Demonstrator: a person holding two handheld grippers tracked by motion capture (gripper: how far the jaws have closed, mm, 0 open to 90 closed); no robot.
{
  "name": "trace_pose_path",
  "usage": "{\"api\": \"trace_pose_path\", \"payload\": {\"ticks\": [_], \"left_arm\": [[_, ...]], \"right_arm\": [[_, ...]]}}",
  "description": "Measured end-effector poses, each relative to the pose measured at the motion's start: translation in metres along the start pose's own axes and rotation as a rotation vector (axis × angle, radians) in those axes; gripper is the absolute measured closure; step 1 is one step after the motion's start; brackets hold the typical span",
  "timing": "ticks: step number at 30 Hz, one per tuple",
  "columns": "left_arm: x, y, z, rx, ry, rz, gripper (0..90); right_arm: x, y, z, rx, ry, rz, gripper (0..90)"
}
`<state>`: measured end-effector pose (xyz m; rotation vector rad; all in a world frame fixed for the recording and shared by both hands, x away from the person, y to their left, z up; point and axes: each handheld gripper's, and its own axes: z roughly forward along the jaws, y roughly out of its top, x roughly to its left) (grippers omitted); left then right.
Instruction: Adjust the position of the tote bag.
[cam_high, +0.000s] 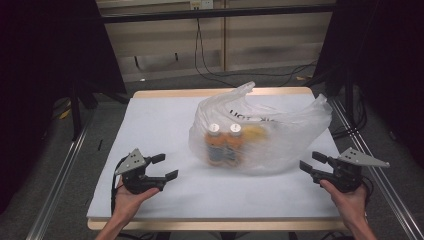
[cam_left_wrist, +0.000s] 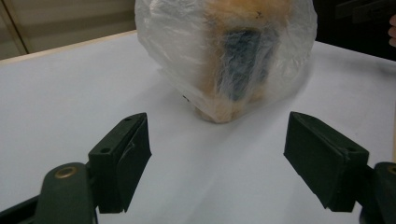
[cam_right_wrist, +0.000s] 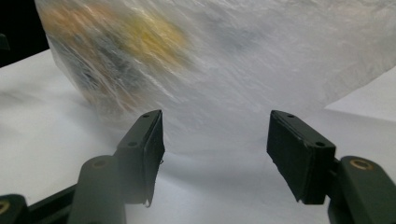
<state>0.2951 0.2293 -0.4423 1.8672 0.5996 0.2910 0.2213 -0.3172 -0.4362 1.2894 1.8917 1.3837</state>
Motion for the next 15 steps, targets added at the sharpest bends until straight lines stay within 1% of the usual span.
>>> {"api": "trace_pose_path", "payload": {"ticks": [1,2,3,4,5,6,7,8,9,10,11,12,13,14,15], "left_arm": [[0.0,0.0,0.0,0.0,0.0,0.0,21.9],[0.0,0.002,0.003,0.002,0.004,0.002,21.9],[0.002,0.008,0.008,0.015,0.013,0.017,21.5],[0.003,0.01,0.011,0.004,-0.006,0.014,21.5],[0.004,0.014,0.012,0.015,0.015,0.024,21.5],[0.005,0.016,0.015,0.002,-0.006,0.018,21.5],[0.005,0.019,0.017,-0.008,-0.003,0.012,21.5],[0.006,0.022,0.018,-0.007,0.001,0.019,21.5],[0.006,0.025,0.021,-0.012,-0.006,0.014,21.6],[0.007,0.029,0.022,-0.006,0.006,0.018,21.7],[0.008,0.031,0.024,-0.027,-0.011,0.015,22.2],[0.009,0.033,0.025,-0.025,-0.005,0.016,23.0],[0.01,0.035,0.027,-0.031,-0.014,0.012,24.4],[0.011,0.037,0.027,-0.021,0.004,0.016,25.3],[0.013,0.038,0.028,-0.02,-0.001,0.014,25.6]], "right_arm": [[0.0,0.0,0.0,0.0,0.0,0.0,36.2],[-0.001,0.001,0.002,0.011,0.001,0.006,35.8],[-0.003,0.003,0.004,0.026,0.01,-0.002,35.3],[-0.003,0.004,0.004,0.031,0.014,-0.002,34.8],[-0.004,0.006,0.004,0.031,0.012,-0.007,34.6],[-0.004,0.007,0.003,0.028,0.015,-0.008,34.6],[-0.005,0.009,0.002,0.029,0.016,-0.01,34.6],[-0.006,0.011,0.002,0.028,0.01,-0.011,34.7],[-0.008,0.013,0.001,0.028,0.006,-0.01,34.8],[-0.009,0.015,0.001,0.028,0.006,-0.006,34.9],[-0.011,0.017,0.002,0.03,0.008,-0.004,35.0],[-0.012,0.019,0.002,0.04,0.001,0.0,35.3],[-0.013,0.02,0.003,0.041,0.001,-0.004,35.4],[-0.014,0.022,0.003,0.033,0.006,0.001,35.7],[-0.016,0.023,0.003,0.025,0.011,0.008,36.4]]}}
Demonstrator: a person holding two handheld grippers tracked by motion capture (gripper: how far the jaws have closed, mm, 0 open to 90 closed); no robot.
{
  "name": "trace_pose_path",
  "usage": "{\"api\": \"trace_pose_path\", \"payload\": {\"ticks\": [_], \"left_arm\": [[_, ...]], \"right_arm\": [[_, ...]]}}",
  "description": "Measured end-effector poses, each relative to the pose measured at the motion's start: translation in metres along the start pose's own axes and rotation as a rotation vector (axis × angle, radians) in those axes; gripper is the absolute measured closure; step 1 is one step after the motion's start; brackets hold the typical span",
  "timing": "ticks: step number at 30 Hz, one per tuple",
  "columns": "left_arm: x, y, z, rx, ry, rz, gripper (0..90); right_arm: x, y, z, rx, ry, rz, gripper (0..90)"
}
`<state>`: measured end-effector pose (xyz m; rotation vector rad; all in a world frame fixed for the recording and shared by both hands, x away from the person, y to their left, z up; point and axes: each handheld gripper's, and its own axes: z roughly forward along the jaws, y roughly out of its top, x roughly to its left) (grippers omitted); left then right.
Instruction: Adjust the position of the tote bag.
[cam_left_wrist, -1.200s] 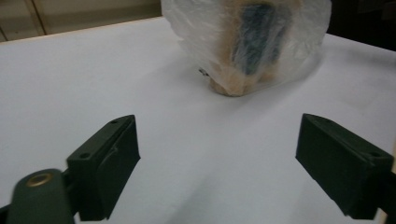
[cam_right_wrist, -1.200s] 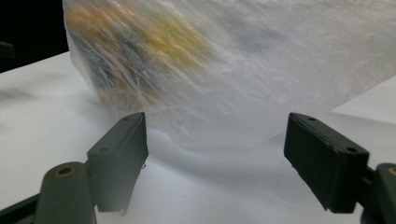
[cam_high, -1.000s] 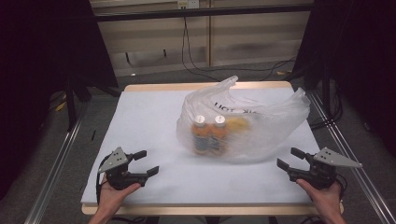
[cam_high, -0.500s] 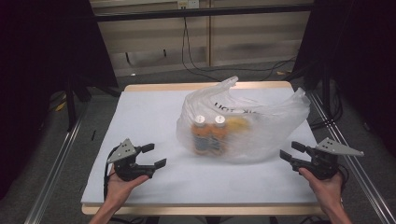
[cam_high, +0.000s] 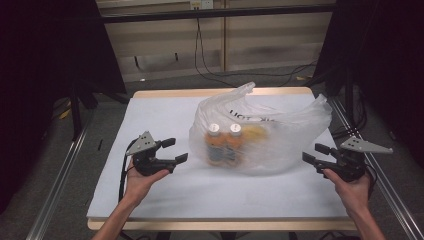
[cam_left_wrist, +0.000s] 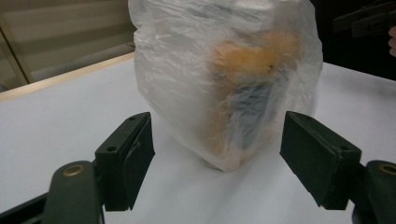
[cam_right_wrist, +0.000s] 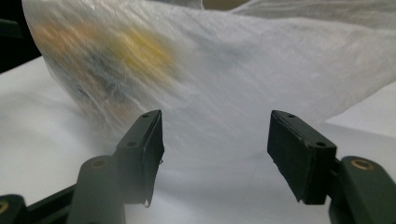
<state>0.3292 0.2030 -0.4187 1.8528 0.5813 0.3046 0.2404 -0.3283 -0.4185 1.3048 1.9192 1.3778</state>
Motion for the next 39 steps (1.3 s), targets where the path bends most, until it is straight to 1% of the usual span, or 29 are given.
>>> {"api": "trace_pose_path", "payload": {"ticks": [1,4,5,7,8,9,10,12,14,15,16,18,19,20,25,27,28,29,33,34,35,37,38,39], "left_arm": [[0.002,0.001,0.002,-0.007,-0.01,-0.008,26.1],[0.005,0.004,0.004,-0.005,-0.003,-0.009,28.0],[0.006,0.004,0.005,-0.017,-0.019,-0.017,28.3],[0.006,0.005,0.007,-0.006,-0.014,-0.023,29.9],[0.006,0.004,0.009,-0.008,-0.019,-0.022,30.5],[0.007,0.005,0.01,0.001,-0.013,-0.018,30.7],[0.007,0.005,0.011,-0.003,-0.023,-0.018,31.6],[0.009,0.008,0.011,0.003,-0.021,-0.022,32.0],[0.011,0.012,0.012,-0.006,-0.032,-0.027,32.1],[0.011,0.014,0.013,-0.009,-0.029,-0.03,32.4],[0.011,0.016,0.013,-0.003,-0.014,-0.023,32.4],[0.012,0.018,0.015,-0.011,-0.022,-0.026,32.7],[0.013,0.022,0.017,-0.011,-0.015,-0.03,33.0],[0.015,0.023,0.019,-0.019,-0.024,-0.03,33.2],[0.018,0.035,0.027,-0.03,-0.036,-0.036,33.3],[0.019,0.04,0.03,-0.023,-0.035,-0.025,33.3],[0.019,0.04,0.03,-0.023,-0.035,-0.025,33.3],[0.02,0.046,0.035,-0.02,-0.039,-0.017,33.8],[0.024,0.055,0.042,-0.025,-0.041,-0.022,34.3],[0.024,0.055,0.042,-0.025,-0.041,-0.022,34.3],[0.025,0.058,0.045,-0.026,-0.038,-0.026,34.3],[0.027,0.061,0.048,-0.035,-0.041,-0.03,33.6],[0.027,0.061,0.048,-0.035,-0.041,-0.03,32.8],[0.029,0.065,0.051,-0.038,-0.035,-0.033,32.4]], "right_arm": [[-0.001,0.002,0.0,-0.003,-0.002,-0.005,36.8],[-0.005,0.008,0.0,-0.013,-0.011,-0.008,38.3],[-0.007,0.01,0.0,-0.014,-0.019,-0.008,38.2],[-0.01,0.013,0.001,-0.013,-0.039,-0.019,38.5],[-0.012,0.014,0.003,-0.012,-0.037,-0.017,38.7],[-0.014,0.015,0.004,-0.014,-0.034,-0.011,39.0],[-0.015,0.016,0.005,-0.013,-0.036,-0.012,39.1],[-0.017,0.018,0.007,-0.008,-0.037,-0.011,39.0],[-0.019,0.021,0.009,-0.01,-0.039,-0.008,38.8],[-0.02,0.023,0.009,-0.012,-0.042,-0.007,38.7],[-0.021,0.024,0.01,-0.015,-0.04,-0.007,38.5],[-0.022,0.026,0.01,-0.017,-0.042,-0.004,38.5],[-0.025,0.029,0.011,-0.017,-0.046,-0.002,38.5],[-0.026,0.031,0.011,-0.021,-0.049,0.001,38.5],[-0.031,0.04,0.013,-0.033,-0.053,-0.001,39.3],[-0.033,0.044,0.014,-0.036,-0.056,-0.003,39.7],[-0.033,0.044,0.014,-0.036,-0.056,-0.003,39.7],[-0.036,0.049,0.016,-0.041,-0.066,-0.01,39.7],[-0.042,0.057,0.022,-0.038,-0.085,-0.014,38.1],[-0.044,0.059,0.023,-0.039,-0.09,-0.017,37.8],[-0.044,0.059,0.023,-0.039,-0.09,-0.017,37.8],[-0.048,0.062,0.025,-0.038,-0.109,-0.015,36.7],[-0.048,0.062,0.025,-0.038,-0.109,-0.015,36.7],[-0.053,0.063,0.026,-0.038,-0.123,-0.008,35.4]]}}
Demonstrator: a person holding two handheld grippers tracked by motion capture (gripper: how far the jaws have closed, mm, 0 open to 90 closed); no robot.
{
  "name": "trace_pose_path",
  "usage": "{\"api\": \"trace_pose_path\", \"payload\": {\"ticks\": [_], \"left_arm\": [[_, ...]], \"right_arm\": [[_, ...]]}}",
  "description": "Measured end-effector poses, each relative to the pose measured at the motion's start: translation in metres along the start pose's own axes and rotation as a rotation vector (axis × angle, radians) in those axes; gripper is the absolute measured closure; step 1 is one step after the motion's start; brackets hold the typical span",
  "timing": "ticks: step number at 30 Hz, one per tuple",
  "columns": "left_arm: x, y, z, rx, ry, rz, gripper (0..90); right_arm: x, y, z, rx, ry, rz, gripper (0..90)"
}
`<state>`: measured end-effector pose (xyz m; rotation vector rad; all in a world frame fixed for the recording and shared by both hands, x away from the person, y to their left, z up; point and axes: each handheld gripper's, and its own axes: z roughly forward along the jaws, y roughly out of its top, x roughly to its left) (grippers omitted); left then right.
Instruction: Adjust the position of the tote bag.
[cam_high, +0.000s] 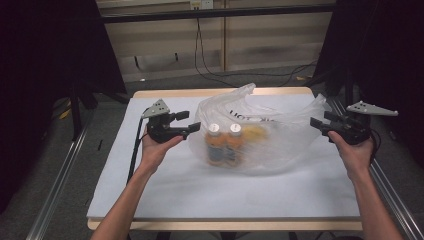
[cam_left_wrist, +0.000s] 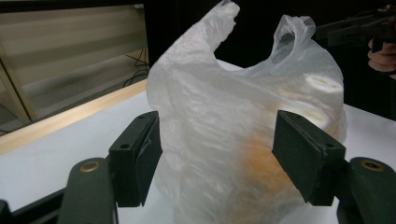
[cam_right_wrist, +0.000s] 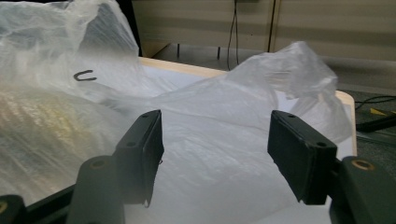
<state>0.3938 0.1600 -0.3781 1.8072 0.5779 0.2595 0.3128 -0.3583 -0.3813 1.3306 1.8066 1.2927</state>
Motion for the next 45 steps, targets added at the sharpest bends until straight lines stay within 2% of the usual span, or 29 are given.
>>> {"api": "trace_pose_path", "payload": {"ticks": [6,10,13,14,15,16,17,18,20,21,25,28,31,33,35,37,40,41,42,43,45], "left_arm": [[0.005,0.009,0.01,0.008,0.017,-0.007,30.1],[0.004,0.008,0.015,0.009,0.012,-0.003,29.1],[0.005,0.009,0.017,0.016,0.017,0.001,27.9],[0.006,0.01,0.018,0.007,0.012,-0.008,27.1],[0.006,0.012,0.018,0.005,0.016,-0.006,26.2],[0.006,0.014,0.018,-0.002,0.014,-0.007,25.8],[0.006,0.016,0.019,-0.007,0.012,-0.004,25.3],[0.006,0.016,0.019,-0.007,0.012,-0.004,24.7],[0.005,0.021,0.021,-0.019,0.006,0.0,24.5],[0.003,0.024,0.024,-0.015,-0.001,0.003,24.2],[-0.002,0.031,0.035,-0.006,-0.007,0.025,24.2],[0.0,0.035,0.043,0.011,-0.006,0.032,24.5],[0.005,0.038,0.051,0.017,-0.002,0.015,26.2],[0.007,0.04,0.056,0.017,-0.019,0.0,27.3],[0.005,0.041,0.06,0.048,-0.022,0.03,34.4],[0.004,0.04,0.06,0.07,-0.033,0.048,47.5],[0.004,0.037,0.056,0.064,-0.03,0.056,66.5],[0.004,0.037,0.056,0.064,-0.03,0.056,70.8],[0.005,0.037,0.053,0.058,-0.029,0.056,70.8],[0.008,0.037,0.047,0.054,-0.025,0.046,75.7],[0.01,0.039,0.04,0.037,-0.024,0.047,80.0]], "right_arm": [[-0.013,0.003,0.006,0.006,-0.034,0.01,31.3],[-0.018,0.003,0.014,0.011,-0.005,0.016,32.1],[-0.013,0.003,0.021,0.033,0.039,-0.006,42.8],[-0.01,0.002,0.023,0.036,0.059,-0.01,51.7],[-0.008,0.002,0.024,0.039,0.087,-0.024,56.4],[-0.005,0.001,0.025,0.043,0.087,-0.032,63.6],[-0.003,0.001,0.025,0.036,0.099,-0.037,72.8],[-0.003,0.001,0.025,0.036,0.099,-0.037,72.8],[0.0,0.0,0.025,0.022,0.118,-0.036,83.0],[0.003,0.0,0.024,0.002,0.145,-0.025,89.6],[0.008,0.0,0.024,-0.013,0.171,-0.033,90.0],[0.013,0.002,0.023,-0.019,0.187,-0.042,90.0],[0.018,0.006,0.021,-0.03,0.201,-0.051,90.0],[0.02,0.007,0.021,-0.037,0.205,-0.049,90.0],[0.022,0.007,0.022,-0.038,0.211,-0.055,90.0],[0.022,0.007,0.023,-0.031,0.216,-0.056,90.0],[0.023,0.007,0.022,-0.034,0.218,-0.053,90.0],[0.023,0.007,0.022,-0.034,0.218,-0.053,90.0],[0.023,0.008,0.021,-0.038,0.221,-0.052,90.0],[0.024,0.009,0.018,-0.049,0.22,-0.048,90.0],[0.025,0.012,0.016,-0.06,0.223,-0.05,90.0]]}}
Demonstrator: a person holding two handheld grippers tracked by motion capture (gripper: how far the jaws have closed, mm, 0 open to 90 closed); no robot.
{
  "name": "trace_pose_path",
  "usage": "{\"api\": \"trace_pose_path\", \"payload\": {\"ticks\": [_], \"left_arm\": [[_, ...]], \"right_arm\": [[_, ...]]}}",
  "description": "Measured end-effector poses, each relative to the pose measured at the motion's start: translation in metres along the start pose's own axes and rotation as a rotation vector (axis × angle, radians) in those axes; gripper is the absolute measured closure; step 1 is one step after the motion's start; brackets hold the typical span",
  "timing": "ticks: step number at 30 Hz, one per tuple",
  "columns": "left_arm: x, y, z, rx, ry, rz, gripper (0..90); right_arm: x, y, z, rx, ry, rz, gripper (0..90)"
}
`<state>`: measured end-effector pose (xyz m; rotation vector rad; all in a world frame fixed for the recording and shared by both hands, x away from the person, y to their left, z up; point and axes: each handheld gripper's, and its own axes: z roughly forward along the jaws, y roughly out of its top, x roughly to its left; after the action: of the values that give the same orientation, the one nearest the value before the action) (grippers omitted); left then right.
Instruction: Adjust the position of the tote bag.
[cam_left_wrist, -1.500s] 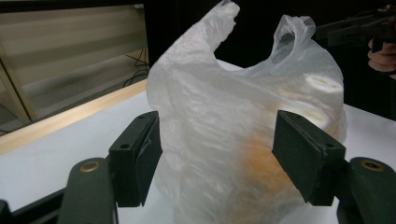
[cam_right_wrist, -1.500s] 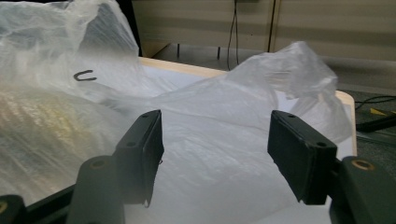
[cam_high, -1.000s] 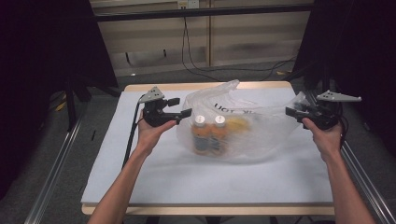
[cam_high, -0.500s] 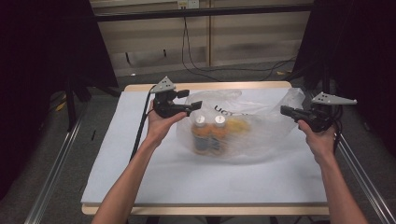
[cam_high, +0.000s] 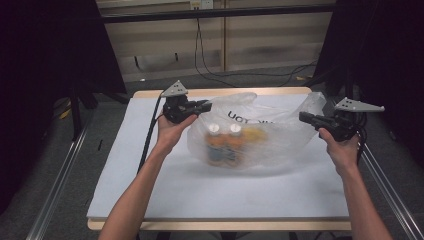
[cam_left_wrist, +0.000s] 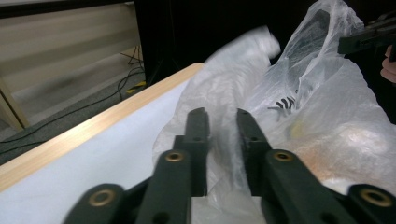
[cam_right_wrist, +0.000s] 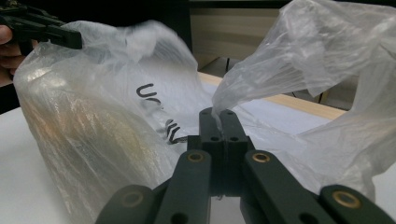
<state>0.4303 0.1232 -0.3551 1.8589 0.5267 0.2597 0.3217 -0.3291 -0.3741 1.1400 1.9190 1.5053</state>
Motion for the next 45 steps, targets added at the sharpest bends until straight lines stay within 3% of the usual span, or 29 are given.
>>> {"api": "trace_pose_path", "payload": {"ticks": [5,11,19,23,32,45], "left_arm": [[0.004,0.002,-0.023,-0.054,0.026,-0.01,86.6],[0.015,-0.005,-0.047,-0.091,0.043,-0.045,87.2],[0.024,-0.004,-0.072,-0.142,0.049,-0.057,88.2],[0.026,-0.005,-0.078,-0.145,0.047,-0.051,89.9],[0.026,-0.012,-0.088,-0.151,0.065,-0.058,90.0],[0.027,-0.038,-0.117,-0.143,0.1,-0.081,90.0]], "right_arm": [[0.008,0.008,-0.002,-0.029,0.024,-0.016,90.0],[0.021,0.017,0.003,-0.026,0.049,-0.049,90.0],[0.028,0.035,0.011,-0.028,0.062,-0.084,90.0],[0.035,0.058,0.011,-0.053,0.066,-0.115,90.0],[0.044,0.091,0.009,-0.112,0.064,-0.129,90.0],[0.059,0.12,-0.011,-0.187,0.053,-0.174,90.0]]}}
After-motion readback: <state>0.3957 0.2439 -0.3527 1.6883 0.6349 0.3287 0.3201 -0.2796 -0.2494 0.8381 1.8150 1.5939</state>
